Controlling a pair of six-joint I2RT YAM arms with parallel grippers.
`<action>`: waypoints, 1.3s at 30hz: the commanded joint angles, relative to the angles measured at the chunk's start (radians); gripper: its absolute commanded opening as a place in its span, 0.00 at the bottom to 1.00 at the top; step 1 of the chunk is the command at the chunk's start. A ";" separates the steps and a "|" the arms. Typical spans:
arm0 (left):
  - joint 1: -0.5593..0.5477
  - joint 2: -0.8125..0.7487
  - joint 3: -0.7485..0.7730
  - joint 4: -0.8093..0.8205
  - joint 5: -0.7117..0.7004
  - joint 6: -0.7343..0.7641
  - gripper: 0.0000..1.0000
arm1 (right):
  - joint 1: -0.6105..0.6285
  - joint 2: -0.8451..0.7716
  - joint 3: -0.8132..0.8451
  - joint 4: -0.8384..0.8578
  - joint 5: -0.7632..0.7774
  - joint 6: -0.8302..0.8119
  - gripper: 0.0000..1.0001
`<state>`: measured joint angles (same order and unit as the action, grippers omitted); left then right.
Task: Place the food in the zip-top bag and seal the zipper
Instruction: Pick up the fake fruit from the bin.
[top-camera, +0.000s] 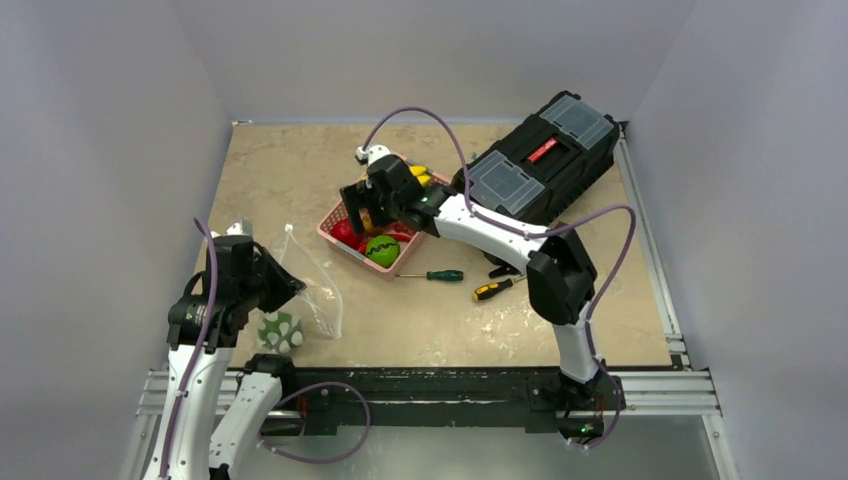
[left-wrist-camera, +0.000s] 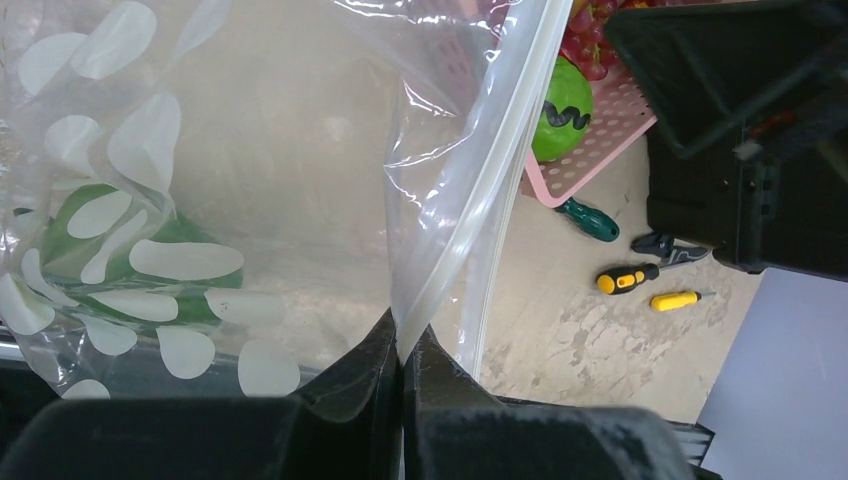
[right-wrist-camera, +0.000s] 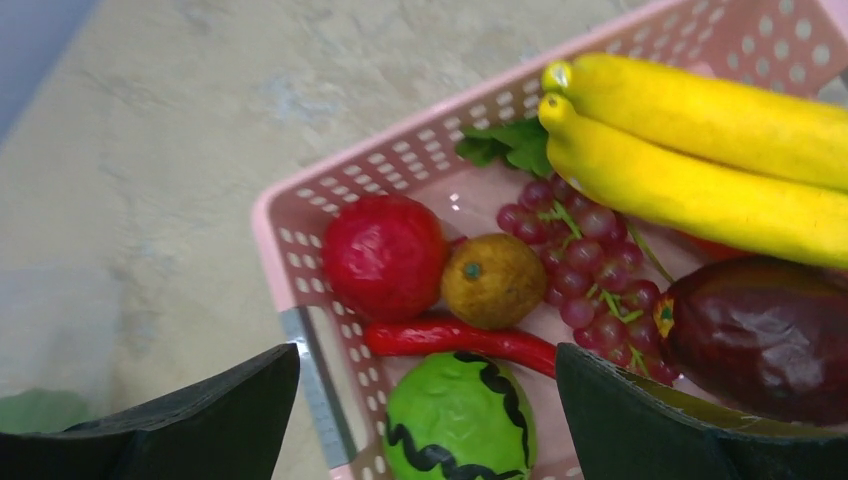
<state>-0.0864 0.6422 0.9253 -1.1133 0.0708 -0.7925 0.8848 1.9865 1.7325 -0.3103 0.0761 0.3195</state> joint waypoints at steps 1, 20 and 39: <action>-0.001 -0.003 0.025 0.046 0.030 0.006 0.00 | 0.006 0.051 0.082 -0.124 0.130 -0.015 0.99; -0.001 -0.010 0.008 0.056 0.051 -0.004 0.00 | 0.011 0.154 0.023 -0.148 0.116 -0.032 0.96; -0.001 -0.015 -0.011 0.060 0.073 -0.020 0.00 | 0.019 0.097 -0.029 -0.128 0.100 -0.052 0.86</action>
<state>-0.0864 0.6342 0.9192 -1.0920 0.1242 -0.8013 0.8967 2.1635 1.6890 -0.4259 0.1661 0.2863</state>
